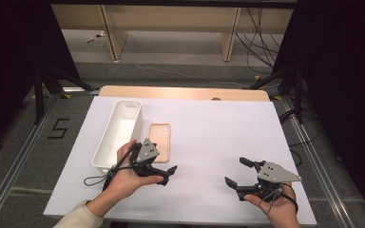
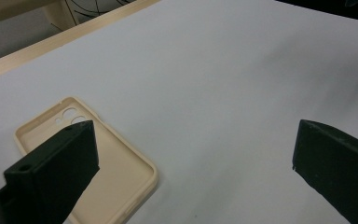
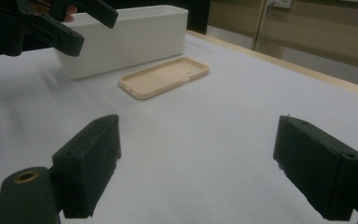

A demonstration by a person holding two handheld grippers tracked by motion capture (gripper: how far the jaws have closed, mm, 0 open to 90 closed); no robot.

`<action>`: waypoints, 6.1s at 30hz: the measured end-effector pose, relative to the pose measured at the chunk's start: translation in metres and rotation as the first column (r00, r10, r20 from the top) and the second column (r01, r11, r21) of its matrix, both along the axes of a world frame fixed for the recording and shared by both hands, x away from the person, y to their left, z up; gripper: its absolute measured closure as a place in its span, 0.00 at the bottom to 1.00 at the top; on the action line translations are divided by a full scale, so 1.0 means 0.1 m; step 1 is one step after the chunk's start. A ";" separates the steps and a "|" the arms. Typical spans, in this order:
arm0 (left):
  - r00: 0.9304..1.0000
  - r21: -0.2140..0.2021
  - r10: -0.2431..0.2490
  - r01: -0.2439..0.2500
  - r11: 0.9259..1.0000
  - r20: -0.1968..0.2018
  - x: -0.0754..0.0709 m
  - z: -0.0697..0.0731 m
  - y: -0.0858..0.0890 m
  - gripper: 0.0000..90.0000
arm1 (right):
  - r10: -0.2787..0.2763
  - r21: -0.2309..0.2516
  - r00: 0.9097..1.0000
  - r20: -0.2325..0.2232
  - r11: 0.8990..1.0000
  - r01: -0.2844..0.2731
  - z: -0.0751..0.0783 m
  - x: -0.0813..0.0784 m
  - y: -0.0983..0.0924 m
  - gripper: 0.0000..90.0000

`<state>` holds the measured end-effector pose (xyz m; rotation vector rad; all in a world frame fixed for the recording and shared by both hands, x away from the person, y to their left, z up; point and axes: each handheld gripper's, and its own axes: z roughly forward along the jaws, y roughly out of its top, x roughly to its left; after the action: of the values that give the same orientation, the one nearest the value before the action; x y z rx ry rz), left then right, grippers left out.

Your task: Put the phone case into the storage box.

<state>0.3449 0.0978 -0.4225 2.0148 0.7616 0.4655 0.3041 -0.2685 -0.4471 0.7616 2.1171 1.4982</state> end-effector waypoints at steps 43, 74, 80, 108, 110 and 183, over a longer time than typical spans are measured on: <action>0.919 0.651 -0.362 0.371 0.662 -0.156 0.74 0.13 -0.43 0.28 | 0.009 -0.005 1.000 0.000 1.000 -0.009 0.02 0.00 0.04 0.18; 0.893 0.772 -0.361 0.423 0.474 -0.268 0.86 -0.29 -0.44 0.27 | 0.012 -0.020 0.999 -0.039 1.000 -0.013 0.03 -0.03 0.05 0.18; 0.894 0.790 -0.354 0.420 0.446 -0.275 0.89 -0.32 -0.44 0.28 | 0.009 -0.019 1.000 -0.009 1.000 -0.009 0.03 -0.01 0.05 0.18; 0.873 0.782 -0.362 0.465 0.415 -0.327 0.91 -0.38 -0.38 0.48 | 0.033 -0.008 0.999 -0.013 0.999 -0.033 0.00 0.00 0.08 0.19; 0.867 0.781 -0.367 0.475 0.406 -0.337 0.91 -0.37 -0.38 0.53 | 0.041 -0.010 0.999 -0.017 0.999 -0.041 0.00 -0.01 0.08 0.19; 0.845 0.778 -0.397 0.505 0.373 -0.358 0.79 -0.32 -0.36 0.97 | 0.049 -0.010 0.998 -0.037 0.999 -0.049 -0.01 -0.01 0.10 0.20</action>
<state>0.4240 0.0614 -0.4547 3.0911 -0.1094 0.4321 0.3030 -0.2589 -0.4486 0.7435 2.1841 1.5077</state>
